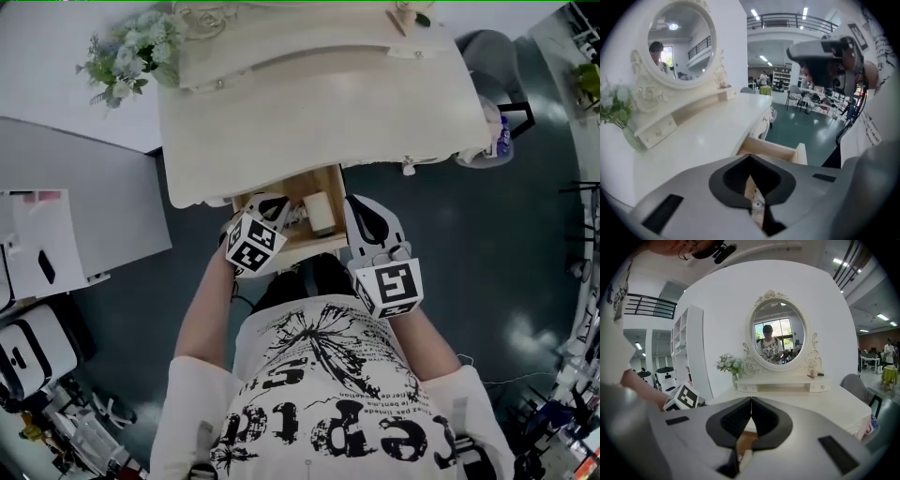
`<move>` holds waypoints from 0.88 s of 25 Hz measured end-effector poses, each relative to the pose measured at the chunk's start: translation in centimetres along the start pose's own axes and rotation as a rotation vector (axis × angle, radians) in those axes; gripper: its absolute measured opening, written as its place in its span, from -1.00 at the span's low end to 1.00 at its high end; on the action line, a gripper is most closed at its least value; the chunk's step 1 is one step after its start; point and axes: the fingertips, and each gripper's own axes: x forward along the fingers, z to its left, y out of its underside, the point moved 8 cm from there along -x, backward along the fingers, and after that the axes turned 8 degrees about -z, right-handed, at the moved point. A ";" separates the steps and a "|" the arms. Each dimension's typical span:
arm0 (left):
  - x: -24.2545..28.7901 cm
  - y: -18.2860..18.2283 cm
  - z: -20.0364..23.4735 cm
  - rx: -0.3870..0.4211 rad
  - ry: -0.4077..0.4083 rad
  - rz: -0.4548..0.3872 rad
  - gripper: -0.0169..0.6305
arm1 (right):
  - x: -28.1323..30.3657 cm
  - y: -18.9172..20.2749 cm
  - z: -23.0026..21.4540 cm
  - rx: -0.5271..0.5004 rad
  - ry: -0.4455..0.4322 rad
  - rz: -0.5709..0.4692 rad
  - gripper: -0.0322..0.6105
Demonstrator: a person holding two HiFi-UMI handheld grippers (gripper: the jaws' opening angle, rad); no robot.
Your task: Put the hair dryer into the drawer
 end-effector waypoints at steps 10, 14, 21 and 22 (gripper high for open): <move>-12.5 -7.0 1.9 -0.047 -0.379 -0.423 -0.88 | 1.2 -3.8 2.8 -0.083 -0.043 -0.090 -0.85; -16.8 -7.4 2.1 -0.071 -0.505 -0.521 -0.88 | 1.8 -4.8 4.0 -0.099 -0.067 -0.126 -0.85; -21.7 -6.4 2.2 -0.202 -0.652 -0.631 -0.88 | 2.6 -6.3 6.8 -0.162 -0.144 -0.175 -0.85; -22.1 -6.4 2.0 -0.213 -0.663 -0.643 -0.88 | 2.6 -6.4 7.0 -0.168 -0.150 -0.181 -0.85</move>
